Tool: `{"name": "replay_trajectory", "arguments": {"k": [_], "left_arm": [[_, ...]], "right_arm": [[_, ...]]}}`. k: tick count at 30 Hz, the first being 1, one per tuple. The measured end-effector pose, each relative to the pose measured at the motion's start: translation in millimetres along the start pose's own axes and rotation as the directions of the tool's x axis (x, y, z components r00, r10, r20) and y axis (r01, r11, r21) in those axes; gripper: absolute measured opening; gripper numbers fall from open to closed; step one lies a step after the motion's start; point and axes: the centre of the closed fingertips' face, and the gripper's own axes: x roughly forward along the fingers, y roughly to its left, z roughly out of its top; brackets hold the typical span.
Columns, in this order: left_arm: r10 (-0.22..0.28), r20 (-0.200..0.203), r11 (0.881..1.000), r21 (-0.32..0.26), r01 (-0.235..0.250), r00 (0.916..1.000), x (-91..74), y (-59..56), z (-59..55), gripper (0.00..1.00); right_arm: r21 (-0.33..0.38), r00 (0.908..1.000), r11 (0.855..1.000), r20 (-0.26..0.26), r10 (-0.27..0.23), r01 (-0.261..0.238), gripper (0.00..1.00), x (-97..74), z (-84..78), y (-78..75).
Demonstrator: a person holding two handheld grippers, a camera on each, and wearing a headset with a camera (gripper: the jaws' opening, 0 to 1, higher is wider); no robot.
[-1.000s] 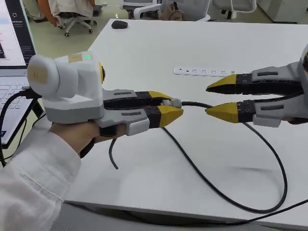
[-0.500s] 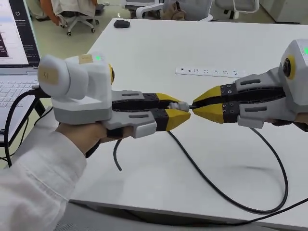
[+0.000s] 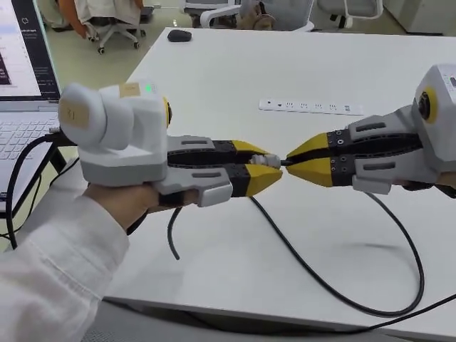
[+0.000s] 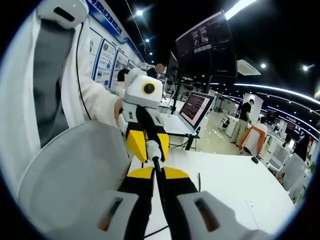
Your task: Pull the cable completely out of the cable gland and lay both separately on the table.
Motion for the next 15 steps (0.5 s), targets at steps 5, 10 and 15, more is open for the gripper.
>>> {"name": "replay_trajectory", "arguments": {"k": [5, 10, 15], "left_arm": [[0.009, 0.001, 1.0, 0.002, -0.009, 1.0, -5.4, 3.4, 1.3, 0.17], [0.019, 0.004, 1.0, 0.001, -0.019, 0.9998, -9.6, 6.4, 2.3, 0.17], [0.027, -0.001, 1.0, 0.003, -0.027, 0.9996, -11.9, 8.5, 1.2, 0.17]], "right_arm": [[0.018, 0.9998, 1.0, 0.001, -0.022, 0.022, 0.04, -8.3, -4.1, -4.7], [0.03, 0.9988, 0.998, -0.007, -0.048, 0.049, 0.04, -17.9, -9.5, -9.3], [0.044, 0.9973, 0.996, -0.019, -0.071, 0.072, 0.04, -26.2, -16.9, -11.8]]}}
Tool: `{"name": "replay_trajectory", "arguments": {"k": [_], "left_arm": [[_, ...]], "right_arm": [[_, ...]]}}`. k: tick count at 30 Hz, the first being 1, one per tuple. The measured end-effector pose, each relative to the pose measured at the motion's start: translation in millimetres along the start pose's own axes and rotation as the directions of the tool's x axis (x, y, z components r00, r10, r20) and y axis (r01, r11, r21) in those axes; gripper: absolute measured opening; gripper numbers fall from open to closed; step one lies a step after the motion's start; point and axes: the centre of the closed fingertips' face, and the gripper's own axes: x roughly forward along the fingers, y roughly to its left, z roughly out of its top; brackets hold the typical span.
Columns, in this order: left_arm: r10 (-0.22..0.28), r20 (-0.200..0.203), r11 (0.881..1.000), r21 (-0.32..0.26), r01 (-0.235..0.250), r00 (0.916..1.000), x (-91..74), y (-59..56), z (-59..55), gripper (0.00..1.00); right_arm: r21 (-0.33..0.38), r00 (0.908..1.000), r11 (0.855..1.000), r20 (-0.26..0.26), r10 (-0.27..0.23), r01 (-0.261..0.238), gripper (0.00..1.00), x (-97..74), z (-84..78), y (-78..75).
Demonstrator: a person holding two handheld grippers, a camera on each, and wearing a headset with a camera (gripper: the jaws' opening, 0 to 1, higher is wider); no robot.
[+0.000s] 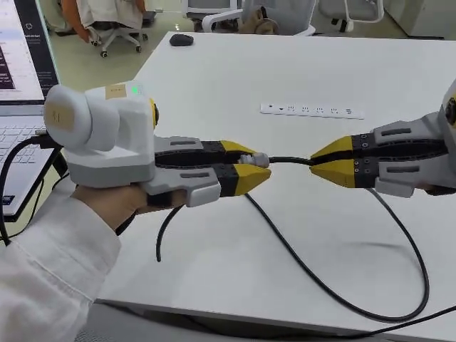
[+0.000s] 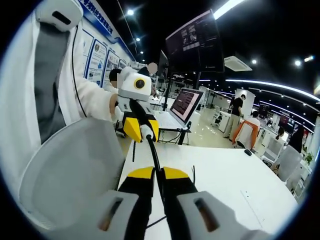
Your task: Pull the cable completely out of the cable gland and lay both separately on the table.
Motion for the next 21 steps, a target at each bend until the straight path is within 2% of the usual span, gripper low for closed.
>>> {"name": "replay_trajectory", "arguments": {"k": [9, 21], "left_arm": [[0.01, 0.0, 1.0, -0.002, -0.01, 0.9999, -4.1, 3.3, 0.0, 0.17], [0.036, 0.04, 0.999, -0.036, -0.034, 0.9985, -10.2, 11.2, 6.1, 0.17]], "right_arm": [[0.03, 0.9989, 0.999, -0.018, -0.043, 0.043, 0.04, -16.4, -12.7, -4.6], [0.057, 0.9968, 0.995, -0.029, -0.074, 0.076, 0.04, -26.0, -21.2, -6.9]]}}
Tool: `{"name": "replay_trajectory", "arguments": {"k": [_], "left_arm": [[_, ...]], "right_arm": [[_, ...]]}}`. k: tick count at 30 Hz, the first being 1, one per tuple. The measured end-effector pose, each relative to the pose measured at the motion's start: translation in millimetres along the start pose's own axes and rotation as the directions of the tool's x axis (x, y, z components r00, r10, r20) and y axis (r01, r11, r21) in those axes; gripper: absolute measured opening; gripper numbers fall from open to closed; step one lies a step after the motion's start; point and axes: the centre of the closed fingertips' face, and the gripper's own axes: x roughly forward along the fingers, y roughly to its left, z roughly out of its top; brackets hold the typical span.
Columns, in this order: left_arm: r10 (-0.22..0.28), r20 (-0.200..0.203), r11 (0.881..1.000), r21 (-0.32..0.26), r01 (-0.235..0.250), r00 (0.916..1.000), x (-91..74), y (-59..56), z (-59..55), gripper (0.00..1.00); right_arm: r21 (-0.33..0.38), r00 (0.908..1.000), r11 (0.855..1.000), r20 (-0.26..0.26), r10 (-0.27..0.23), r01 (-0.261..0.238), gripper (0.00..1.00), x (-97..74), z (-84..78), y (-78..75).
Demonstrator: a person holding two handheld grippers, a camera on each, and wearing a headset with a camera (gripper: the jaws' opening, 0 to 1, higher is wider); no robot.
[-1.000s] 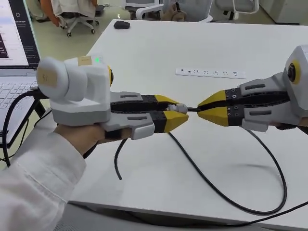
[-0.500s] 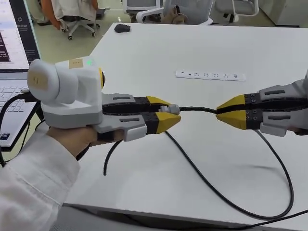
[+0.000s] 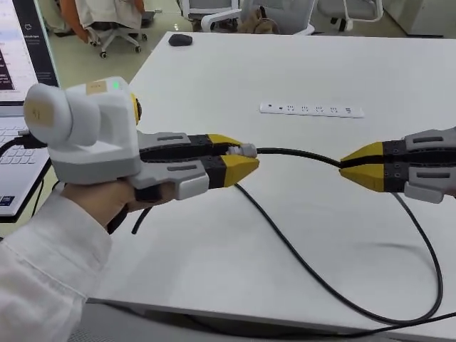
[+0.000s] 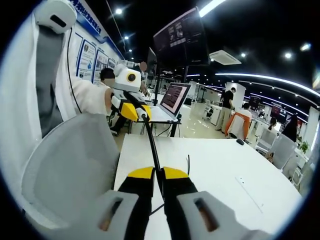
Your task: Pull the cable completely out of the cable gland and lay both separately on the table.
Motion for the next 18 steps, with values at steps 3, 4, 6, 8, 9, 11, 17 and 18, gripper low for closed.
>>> {"name": "replay_trajectory", "arguments": {"k": [3, 4, 6, 8, 9, 11, 17, 18], "left_arm": [[0.001, -0.002, 1.0, 0.004, -0.001, 1.0, 0.2, -0.4, -0.2, 0.17], [0.001, 0.0, 1.0, 0.003, -0.001, 1.0, 0.2, -0.7, 0.0, 0.17], [0.001, 0.001, 1.0, 0.004, -0.001, 1.0, 0.3, -1.1, 0.6, 0.17], [0.0, 0.001, 1.0, 0.005, 0.0, 1.0, 0.6, -1.7, 1.1, 0.17], [-0.001, 0.002, 1.0, 0.006, 0.001, 1.0, 0.7, -2.1, 1.4, 0.17], [-0.006, 0.004, 1.0, 0.006, 0.006, 1.0, 1.6, -3.4, 2.3, 0.17], [-0.003, 0.006, 1.0, 0.013, 0.003, 1.0, 1.9, -3.8, 4.7, 0.17], [-0.004, 0.006, 1.0, 0.014, 0.003, 1.0, 1.9, -4.0, 4.9, 0.17]], "right_arm": [[0.003, 1.0, 1.0, -0.001, -0.002, 0.002, 0.05, 0.8, -0.6, 0.2], [0.005, 1.0, 1.0, -0.001, -0.003, 0.003, 0.05, 1.0, -0.8, 0.1], [0.007, 1.0, 1.0, -0.001, -0.004, 0.004, 0.05, 1.2, -1.2, 0.2], [0.008, 1.0, 1.0, -0.004, -0.006, 0.006, 0.05, 1.7, -2.3, 0.0], [0.013, 1.0, 1.0, -0.009, -0.004, 0.005, 0.05, 2.0, -3.5, 0.4], [0.029, 0.9998, 1.0, -0.02, -0.002, 0.003, 0.05, 2.8, -6.1, 0.7], [0.039, 1.0, 0.999, 0.003, -0.004, 0.004, 0.12, 4.5, -0.9, 1.9], [0.026, 1.0, 1.0, -0.003, -0.004, 0.004, 0.13, 6.0, 0.6, 2.2]]}}
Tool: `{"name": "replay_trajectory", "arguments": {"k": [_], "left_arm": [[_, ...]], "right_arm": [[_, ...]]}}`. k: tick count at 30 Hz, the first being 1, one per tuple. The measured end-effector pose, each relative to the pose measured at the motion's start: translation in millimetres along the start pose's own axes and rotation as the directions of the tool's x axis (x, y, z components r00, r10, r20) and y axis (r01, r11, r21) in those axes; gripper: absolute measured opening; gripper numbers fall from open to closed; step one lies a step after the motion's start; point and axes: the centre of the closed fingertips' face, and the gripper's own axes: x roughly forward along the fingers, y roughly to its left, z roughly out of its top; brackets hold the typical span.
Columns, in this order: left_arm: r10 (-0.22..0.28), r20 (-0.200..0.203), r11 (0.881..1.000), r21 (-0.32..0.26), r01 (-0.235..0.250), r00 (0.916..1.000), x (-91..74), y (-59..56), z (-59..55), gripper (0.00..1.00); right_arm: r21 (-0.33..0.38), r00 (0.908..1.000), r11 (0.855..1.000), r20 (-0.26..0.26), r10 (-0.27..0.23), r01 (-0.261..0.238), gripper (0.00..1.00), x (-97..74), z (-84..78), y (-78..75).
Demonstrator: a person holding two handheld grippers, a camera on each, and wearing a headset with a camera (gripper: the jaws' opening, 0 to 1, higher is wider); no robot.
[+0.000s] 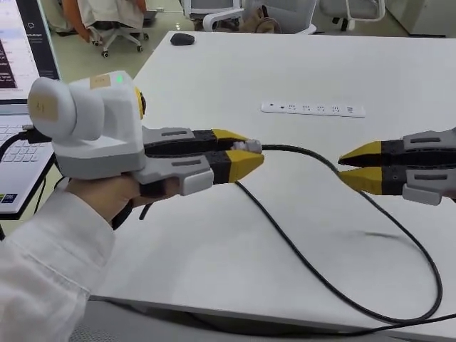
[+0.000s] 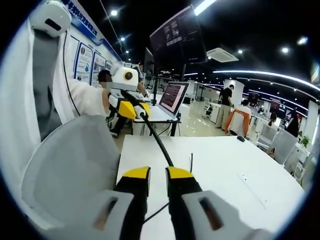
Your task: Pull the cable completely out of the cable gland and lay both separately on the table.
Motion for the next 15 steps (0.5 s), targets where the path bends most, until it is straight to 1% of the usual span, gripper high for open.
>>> {"name": "replay_trajectory", "arguments": {"k": [4, 8, 12, 15], "left_arm": [[-0.002, -0.008, 1.0, 0.01, 0.002, 1.0, 0.3, -0.8, -0.2, 0.17], [-0.013, -0.019, 1.0, 0.021, 0.014, 0.9997, 3.0, -4.2, -0.8, 0.17], [-0.024, -0.03, 0.999, 0.036, 0.025, 0.9993, 6.9, -7.3, -1.3, 0.17], [-0.034, -0.029, 0.999, 0.037, 0.035, 0.999, 8.6, -9.6, -1.2, 0.17]], "right_arm": [[-0.034, 0.9999, 0.999, 0.007, -0.007, 0.007, 0.22, 6.9, 10.6, -2.3], [-0.06, 0.9997, 0.998, 0.021, 0.013, -0.012, 0.21, 15.1, 21.2, -1.1], [-0.088, 0.9979, 0.995, 0.034, 0.055, -0.052, 0.21, 28.1, 31.9, 5.2], [-0.104, 0.9955, 0.991, 0.037, 0.088, -0.083, 0.21, 37.2, 37.3, 10.9]]}}
